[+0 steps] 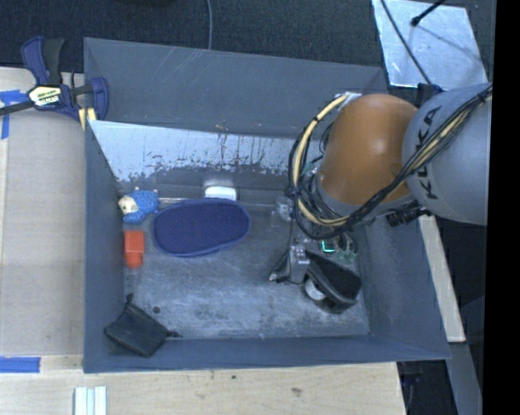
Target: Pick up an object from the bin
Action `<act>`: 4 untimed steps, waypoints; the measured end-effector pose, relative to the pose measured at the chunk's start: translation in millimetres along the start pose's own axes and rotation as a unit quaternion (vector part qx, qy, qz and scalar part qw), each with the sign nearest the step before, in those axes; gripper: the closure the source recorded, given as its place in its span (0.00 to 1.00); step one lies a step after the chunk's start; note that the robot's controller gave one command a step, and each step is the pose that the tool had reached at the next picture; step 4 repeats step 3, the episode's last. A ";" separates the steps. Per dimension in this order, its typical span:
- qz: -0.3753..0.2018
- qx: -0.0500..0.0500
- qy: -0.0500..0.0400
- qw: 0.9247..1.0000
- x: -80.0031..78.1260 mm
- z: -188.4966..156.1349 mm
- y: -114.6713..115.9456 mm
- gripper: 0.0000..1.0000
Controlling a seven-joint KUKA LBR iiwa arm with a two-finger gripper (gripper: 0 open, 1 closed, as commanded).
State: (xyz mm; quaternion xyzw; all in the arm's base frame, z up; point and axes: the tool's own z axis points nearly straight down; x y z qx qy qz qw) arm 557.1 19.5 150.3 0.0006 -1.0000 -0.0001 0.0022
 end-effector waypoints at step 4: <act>0.010 0.001 -0.006 1.000 -22.4 -70.4 -49.6 1.00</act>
Offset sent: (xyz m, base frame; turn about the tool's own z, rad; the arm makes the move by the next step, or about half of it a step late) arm 0.0020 -0.0455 -0.0707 0.0169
